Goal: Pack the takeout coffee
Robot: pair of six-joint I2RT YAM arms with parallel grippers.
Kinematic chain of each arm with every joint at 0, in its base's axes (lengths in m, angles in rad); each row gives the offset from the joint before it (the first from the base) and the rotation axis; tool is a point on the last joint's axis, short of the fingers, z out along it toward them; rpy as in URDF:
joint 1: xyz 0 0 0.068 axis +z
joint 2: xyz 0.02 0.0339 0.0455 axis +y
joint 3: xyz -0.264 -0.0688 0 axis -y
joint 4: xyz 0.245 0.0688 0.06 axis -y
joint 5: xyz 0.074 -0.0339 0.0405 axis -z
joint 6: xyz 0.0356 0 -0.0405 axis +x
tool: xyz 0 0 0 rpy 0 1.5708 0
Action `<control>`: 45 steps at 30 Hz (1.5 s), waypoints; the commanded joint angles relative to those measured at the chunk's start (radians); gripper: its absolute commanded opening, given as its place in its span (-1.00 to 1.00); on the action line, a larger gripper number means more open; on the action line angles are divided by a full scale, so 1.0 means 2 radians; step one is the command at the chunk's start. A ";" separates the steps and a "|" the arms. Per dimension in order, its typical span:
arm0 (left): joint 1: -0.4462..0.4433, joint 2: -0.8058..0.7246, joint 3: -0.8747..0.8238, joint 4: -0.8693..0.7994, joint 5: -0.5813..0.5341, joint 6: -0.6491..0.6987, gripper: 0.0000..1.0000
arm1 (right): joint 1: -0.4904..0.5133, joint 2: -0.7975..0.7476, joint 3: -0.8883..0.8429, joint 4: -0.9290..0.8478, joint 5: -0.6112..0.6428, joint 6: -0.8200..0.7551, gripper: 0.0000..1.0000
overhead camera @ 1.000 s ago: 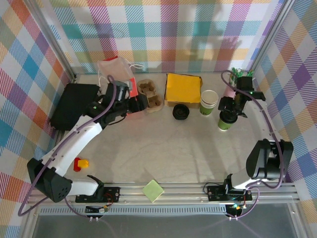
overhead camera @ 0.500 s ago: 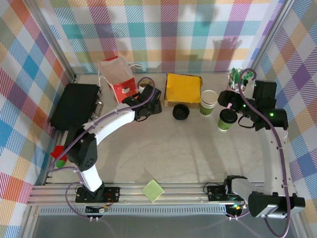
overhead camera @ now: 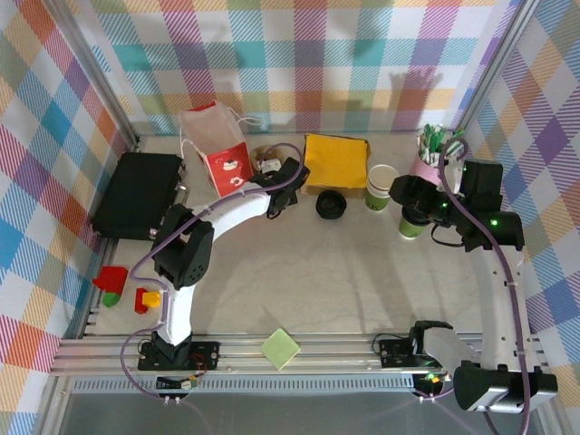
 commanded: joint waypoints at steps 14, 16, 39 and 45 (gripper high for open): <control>0.028 0.040 0.041 0.003 -0.007 -0.019 -0.15 | -0.002 -0.001 -0.014 0.015 -0.024 0.003 0.86; 0.028 0.042 0.043 0.003 -0.006 -0.020 -0.16 | -0.003 0.000 -0.014 0.015 -0.024 0.003 0.86; 0.030 0.018 0.041 0.004 -0.007 -0.011 -0.89 | -0.003 -0.003 -0.008 0.012 -0.024 0.004 0.85; 0.032 -0.019 0.015 0.031 0.018 -0.012 -1.00 | -0.003 -0.004 -0.002 0.010 -0.023 0.004 0.85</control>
